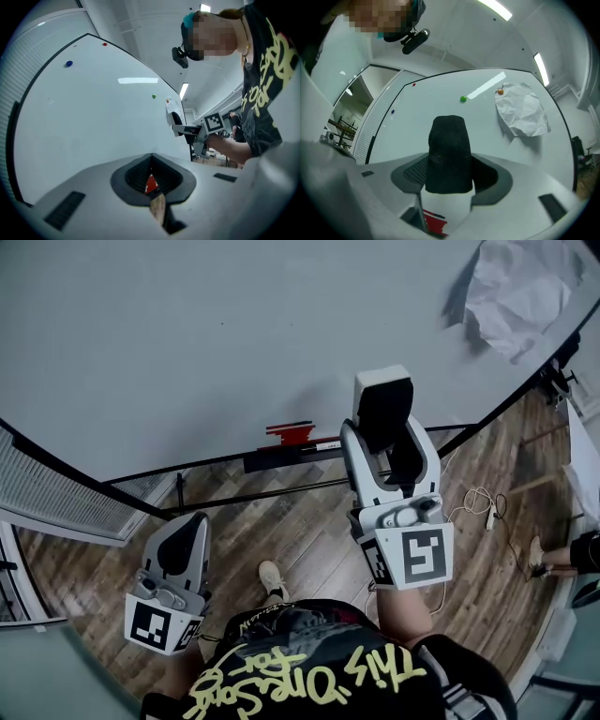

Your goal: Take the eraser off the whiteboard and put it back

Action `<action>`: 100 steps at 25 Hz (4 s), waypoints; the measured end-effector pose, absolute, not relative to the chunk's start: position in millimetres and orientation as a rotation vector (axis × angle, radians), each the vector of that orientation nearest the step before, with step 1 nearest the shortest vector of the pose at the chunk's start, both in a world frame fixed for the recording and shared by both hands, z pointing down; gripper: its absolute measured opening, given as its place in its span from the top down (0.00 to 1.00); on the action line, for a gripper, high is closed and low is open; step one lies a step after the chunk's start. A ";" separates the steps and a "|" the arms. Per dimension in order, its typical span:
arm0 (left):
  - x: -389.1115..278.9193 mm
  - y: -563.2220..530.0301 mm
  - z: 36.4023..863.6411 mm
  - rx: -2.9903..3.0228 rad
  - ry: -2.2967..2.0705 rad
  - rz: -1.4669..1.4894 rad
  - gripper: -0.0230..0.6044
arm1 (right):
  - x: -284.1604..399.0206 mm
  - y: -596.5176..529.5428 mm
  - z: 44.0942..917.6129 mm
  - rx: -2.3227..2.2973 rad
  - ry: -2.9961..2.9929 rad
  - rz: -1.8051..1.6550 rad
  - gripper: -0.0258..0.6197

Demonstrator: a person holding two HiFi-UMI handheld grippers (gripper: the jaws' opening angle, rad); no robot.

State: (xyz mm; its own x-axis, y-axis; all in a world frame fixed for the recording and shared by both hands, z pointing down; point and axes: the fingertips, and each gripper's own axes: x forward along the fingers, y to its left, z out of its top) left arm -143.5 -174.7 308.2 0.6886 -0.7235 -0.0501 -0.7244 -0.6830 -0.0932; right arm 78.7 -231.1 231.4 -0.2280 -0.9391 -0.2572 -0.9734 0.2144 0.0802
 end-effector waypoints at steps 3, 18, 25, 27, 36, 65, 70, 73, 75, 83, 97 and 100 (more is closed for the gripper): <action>-132.2 -160.2 308.1 -2.788 1.199 0.013 0.95 | 87.5 -213.6 231.7 -1.840 2.329 0.334 0.56; -83.7 -82.1 312.0 -2.778 1.205 0.023 0.95 | 123.2 -128.5 233.6 -1.792 2.365 0.358 0.56; -74.2 -56.3 313.6 -2.765 1.227 0.018 0.95 | 128.5 -101.3 231.6 -1.747 2.377 0.363 0.56; -72.4 -50.5 314.2 -2.764 1.233 0.020 0.95 | 130.4 -94.8 231.6 -1.741 2.380 0.363 0.56; -66.1 -38.3 316.7 -2.756 1.246 0.017 0.95 | 137.8 -79.6 231.6 -1.731 2.386 0.370 0.56; -99.9 -121.5 304.3 -2.728 1.292 0.028 0.95 | 91.5 -178.8 221.9 -1.681 2.427 0.367 0.56; -114.8 -144.3 302.5 -2.732 1.294 0.022 0.95 | 78.1 -205.3 218.3 -1.690 2.422 0.367 0.56; -124.2 -157.3 302.1 -2.739 1.289 0.018 0.95 | 69.0 -220.0 216.8 -1.698 2.419 0.368 0.56; -129.8 -165.6 302.4 -2.746 1.283 0.018 0.95 | 63.3 -229.0 216.5 -1.706 2.417 0.369 0.56; -153.0 -196.0 307.7 -2.773 1.275 0.011 0.95 | 44.9 -263.5 217.2 -1.746 2.407 0.373 0.56; -194.5 -230.0 309.8 -2.780 1.286 0.000 0.95 | 21.4 -307.2 225.2 -1.820 2.375 0.345 0.56; -200.4 -236.6 310.3 -2.785 1.282 -0.006 0.95 | 19.1 -314.7 227.3 -1.839 2.369 0.340 0.56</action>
